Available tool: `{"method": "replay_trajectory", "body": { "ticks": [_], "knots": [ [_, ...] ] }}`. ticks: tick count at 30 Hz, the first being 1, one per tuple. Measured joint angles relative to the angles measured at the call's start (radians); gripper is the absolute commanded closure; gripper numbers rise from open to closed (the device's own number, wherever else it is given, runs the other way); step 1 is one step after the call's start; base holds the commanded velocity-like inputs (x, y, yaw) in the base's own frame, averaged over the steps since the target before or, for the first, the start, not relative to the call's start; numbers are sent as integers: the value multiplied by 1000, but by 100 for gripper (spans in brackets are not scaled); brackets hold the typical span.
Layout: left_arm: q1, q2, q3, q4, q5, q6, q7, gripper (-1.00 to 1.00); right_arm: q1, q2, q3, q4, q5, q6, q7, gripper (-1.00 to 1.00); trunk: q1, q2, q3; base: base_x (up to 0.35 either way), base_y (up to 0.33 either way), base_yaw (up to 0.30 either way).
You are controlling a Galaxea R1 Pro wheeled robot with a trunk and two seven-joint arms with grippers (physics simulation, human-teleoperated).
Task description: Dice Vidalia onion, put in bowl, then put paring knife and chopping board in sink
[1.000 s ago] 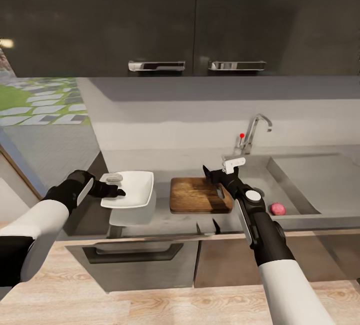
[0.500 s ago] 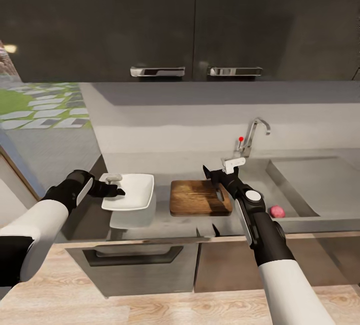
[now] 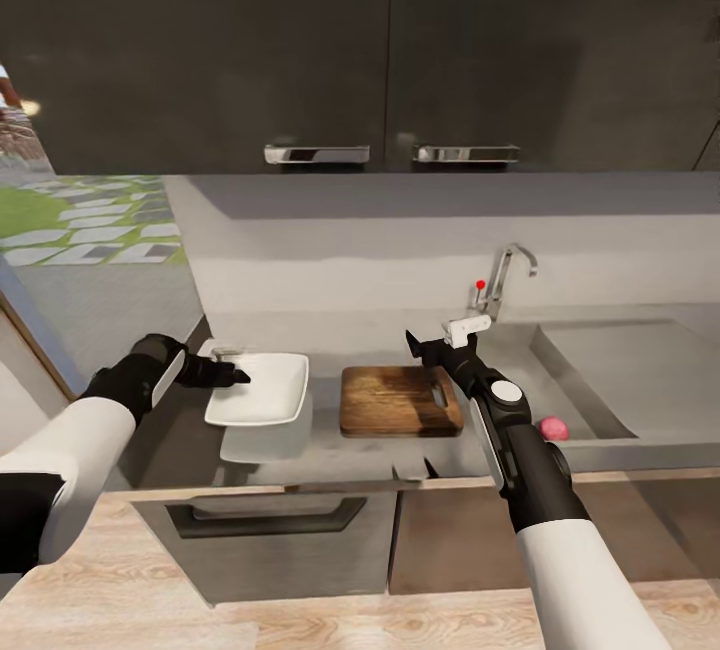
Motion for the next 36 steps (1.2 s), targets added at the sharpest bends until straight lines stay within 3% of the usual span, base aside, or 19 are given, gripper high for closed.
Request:
{"method": "replay_trajectory", "body": {
  "ticks": [12, 25, 30, 36],
  "knots": [
    [0, 6, 1, -51, 0, -3, -1, -100, 0, 0, 0, 0, 0, 0, 0, -100, 0, 0, 19, 0, 0, 0],
    [0, 20, 6, -53, 1, -88, -1, -100, 0, 0, 0, 0, 0, 0, 0, -100, 0, 0, 39, 0, 0, 0],
    [0, 25, 29, -53, 1, -98, -1, -100, 0, 0, 0, 0, 0, 0, 0, -100, 0, 0, 46, 0, 0, 0],
    [0, 26, 66, -51, 1, -162, 0, -100, 0, 0, 0, 0, 0, 0, 0, -100, 0, 0, 54, 0, 0, 0]
  ]
}}
